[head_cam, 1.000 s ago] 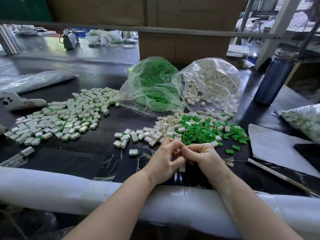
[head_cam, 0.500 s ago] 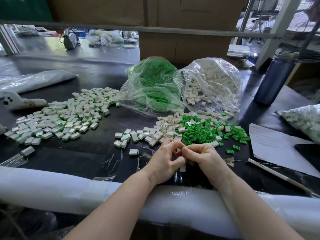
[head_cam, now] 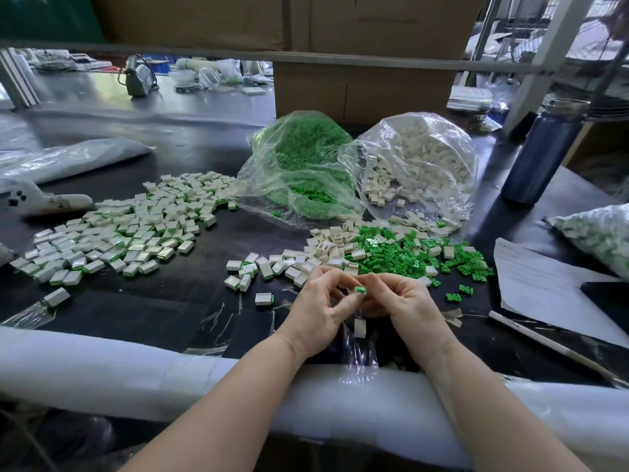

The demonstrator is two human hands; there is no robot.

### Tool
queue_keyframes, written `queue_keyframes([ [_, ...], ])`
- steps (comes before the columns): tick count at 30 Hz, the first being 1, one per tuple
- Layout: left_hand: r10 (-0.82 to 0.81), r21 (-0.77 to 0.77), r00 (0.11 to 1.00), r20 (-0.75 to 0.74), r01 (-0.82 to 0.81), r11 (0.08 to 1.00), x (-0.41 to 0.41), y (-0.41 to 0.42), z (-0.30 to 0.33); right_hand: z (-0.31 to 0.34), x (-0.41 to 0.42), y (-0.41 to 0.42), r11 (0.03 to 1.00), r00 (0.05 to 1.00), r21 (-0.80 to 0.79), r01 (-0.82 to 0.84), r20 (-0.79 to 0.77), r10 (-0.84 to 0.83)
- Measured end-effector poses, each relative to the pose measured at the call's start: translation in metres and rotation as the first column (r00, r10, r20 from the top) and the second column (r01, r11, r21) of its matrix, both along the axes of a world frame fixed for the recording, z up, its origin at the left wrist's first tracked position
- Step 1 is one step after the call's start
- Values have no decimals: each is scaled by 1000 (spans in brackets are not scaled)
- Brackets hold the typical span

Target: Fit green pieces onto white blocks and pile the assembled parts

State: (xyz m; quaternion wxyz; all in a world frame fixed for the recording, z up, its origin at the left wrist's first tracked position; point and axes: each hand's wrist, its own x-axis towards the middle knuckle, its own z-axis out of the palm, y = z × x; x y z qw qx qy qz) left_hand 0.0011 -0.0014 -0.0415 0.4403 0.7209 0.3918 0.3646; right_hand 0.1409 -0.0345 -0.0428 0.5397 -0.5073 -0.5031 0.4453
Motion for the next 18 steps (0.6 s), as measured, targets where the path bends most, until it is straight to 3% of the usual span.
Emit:
queue_keyframes([
  [5, 36, 24, 998, -49, -35, 999, 1, 1, 0, 2, 2, -2, 992, 983, 76, 105, 144, -115],
  [10, 19, 16, 997, -73, -18, 1000, 1, 0, 1, 2, 2, -1, 993, 957, 76, 95, 268, -112],
  [14, 42, 5, 998, -49, -41, 999, 0, 1, -1, 2, 2, 0, 988, 955, 82, 133, 258, -150],
  [18, 228, -39, 971, 65, -226, 973, -3, 3, -3, 1, 6, 1, 943, 919, 125, 308, 216, -329],
])
